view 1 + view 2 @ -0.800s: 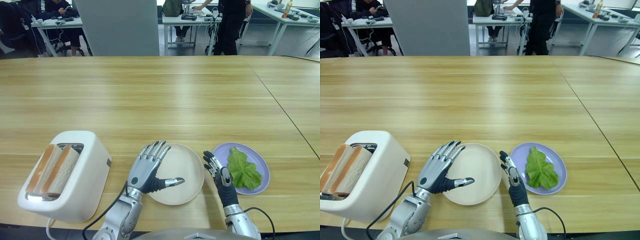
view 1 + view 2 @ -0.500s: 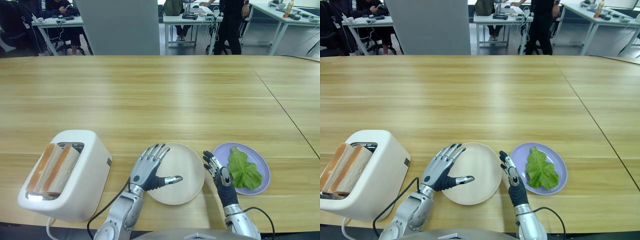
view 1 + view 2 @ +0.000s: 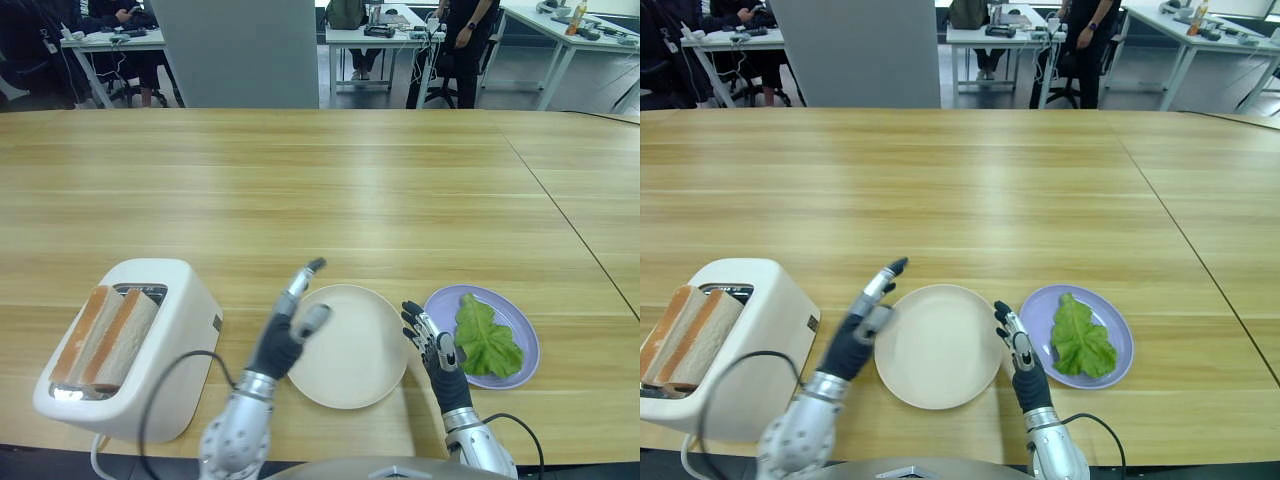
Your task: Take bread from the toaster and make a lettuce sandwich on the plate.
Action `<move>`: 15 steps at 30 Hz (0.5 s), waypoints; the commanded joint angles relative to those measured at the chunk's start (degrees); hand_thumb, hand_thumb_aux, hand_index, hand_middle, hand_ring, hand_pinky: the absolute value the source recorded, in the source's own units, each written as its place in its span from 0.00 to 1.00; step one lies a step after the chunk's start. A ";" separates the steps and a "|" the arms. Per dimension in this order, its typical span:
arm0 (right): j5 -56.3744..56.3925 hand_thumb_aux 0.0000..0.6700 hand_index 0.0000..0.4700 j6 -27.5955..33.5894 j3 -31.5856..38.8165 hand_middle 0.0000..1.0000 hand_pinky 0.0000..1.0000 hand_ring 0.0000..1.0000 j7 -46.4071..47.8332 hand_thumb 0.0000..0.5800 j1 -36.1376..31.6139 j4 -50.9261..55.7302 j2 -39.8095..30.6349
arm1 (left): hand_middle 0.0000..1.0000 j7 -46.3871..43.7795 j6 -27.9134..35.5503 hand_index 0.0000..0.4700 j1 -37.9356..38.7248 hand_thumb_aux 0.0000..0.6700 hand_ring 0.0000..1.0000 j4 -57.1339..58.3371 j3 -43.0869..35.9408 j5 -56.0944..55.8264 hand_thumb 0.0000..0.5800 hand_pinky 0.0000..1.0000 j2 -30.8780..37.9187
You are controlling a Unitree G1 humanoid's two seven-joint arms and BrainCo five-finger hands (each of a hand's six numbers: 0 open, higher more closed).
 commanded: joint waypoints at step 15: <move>-0.04 0.00 0.00 -0.07 0.25 0.00 0.00 0.00 -2.96 0.00 0.93 1.27 2.74 | 0.00 -10.81 -2.12 0.00 13.31 0.00 0.00 -2.45 64.73 -4.02 0.00 0.00 20.81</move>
